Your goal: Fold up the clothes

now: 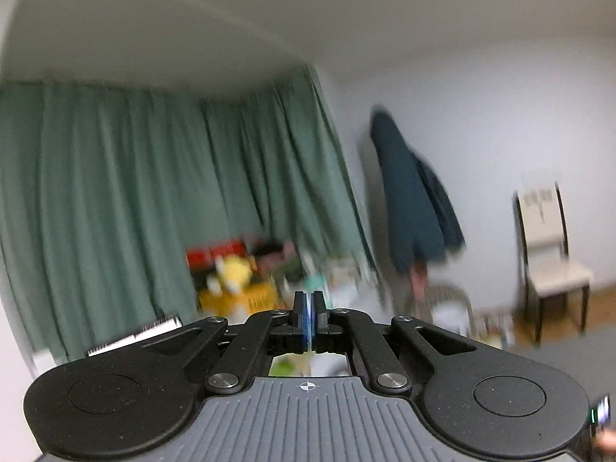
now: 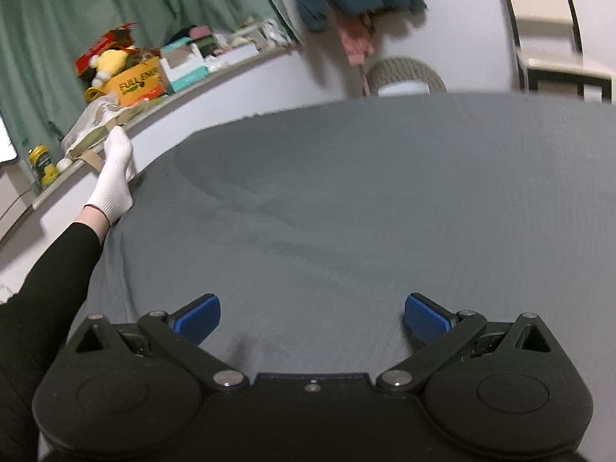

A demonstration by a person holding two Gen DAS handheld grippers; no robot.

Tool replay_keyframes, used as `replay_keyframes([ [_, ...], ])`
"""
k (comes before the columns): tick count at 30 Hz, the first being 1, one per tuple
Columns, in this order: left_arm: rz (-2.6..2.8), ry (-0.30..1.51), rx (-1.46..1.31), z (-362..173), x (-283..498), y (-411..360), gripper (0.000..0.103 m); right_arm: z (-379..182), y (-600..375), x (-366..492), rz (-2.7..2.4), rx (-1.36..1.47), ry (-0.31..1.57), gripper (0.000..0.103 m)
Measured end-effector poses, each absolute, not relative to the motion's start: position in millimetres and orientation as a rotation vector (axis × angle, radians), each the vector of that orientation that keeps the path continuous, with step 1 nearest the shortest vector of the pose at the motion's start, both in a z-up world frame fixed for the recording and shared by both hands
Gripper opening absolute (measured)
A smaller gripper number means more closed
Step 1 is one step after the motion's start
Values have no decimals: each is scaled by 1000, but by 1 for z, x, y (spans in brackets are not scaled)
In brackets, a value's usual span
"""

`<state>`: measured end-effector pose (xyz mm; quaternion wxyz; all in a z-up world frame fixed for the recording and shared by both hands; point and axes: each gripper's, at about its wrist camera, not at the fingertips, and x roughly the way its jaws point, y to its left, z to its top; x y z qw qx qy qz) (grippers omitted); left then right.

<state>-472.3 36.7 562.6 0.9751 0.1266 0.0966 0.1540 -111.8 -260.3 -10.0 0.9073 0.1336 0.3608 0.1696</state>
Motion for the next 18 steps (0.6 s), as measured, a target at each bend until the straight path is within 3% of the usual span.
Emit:
replay_keyframes([
  [1, 334, 242, 246, 551, -472, 42, 8, -12, -260, -110, 348, 284, 766, 103],
  [3, 419, 334, 189, 526, -484, 55, 32, -13, -257, -109, 352, 276, 784, 103],
  [5, 542, 389, 116, 496, -512, 74, 88, -12, -252, -112, 368, 251, 782, 103],
  [6, 610, 401, 86, 479, -532, 83, 95, -10, -249, -114, 381, 234, 779, 103],
  [11, 925, 517, 47, 411, -631, 136, 97, -10, -238, -122, 395, 161, 789, 103],
  [18, 1227, 801, -223, 311, -776, 205, 97, -11, -237, -124, 391, 128, 793, 103],
])
